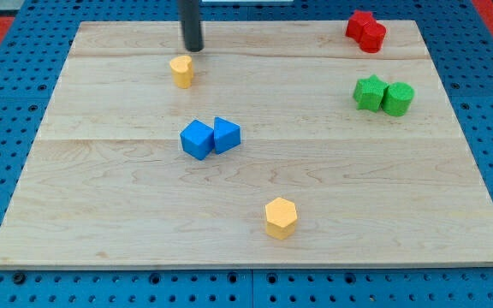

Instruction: Push the yellow heart to the left center of the board

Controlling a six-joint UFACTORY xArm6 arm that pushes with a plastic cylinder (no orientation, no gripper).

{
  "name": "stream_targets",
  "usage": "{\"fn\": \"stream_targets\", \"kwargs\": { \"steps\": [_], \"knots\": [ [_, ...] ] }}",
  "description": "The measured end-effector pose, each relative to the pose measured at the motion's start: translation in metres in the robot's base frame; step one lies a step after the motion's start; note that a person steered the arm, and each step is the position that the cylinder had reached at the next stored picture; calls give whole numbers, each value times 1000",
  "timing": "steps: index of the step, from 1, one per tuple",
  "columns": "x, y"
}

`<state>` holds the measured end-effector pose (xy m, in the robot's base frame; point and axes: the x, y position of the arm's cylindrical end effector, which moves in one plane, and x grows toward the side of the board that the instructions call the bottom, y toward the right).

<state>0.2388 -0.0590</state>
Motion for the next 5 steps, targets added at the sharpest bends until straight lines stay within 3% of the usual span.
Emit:
{"fn": "stream_targets", "kwargs": {
  "steps": [1,2,3,5],
  "knots": [
    [5,39],
    [27,39],
    [54,24],
    [62,-40]
  ]
}}
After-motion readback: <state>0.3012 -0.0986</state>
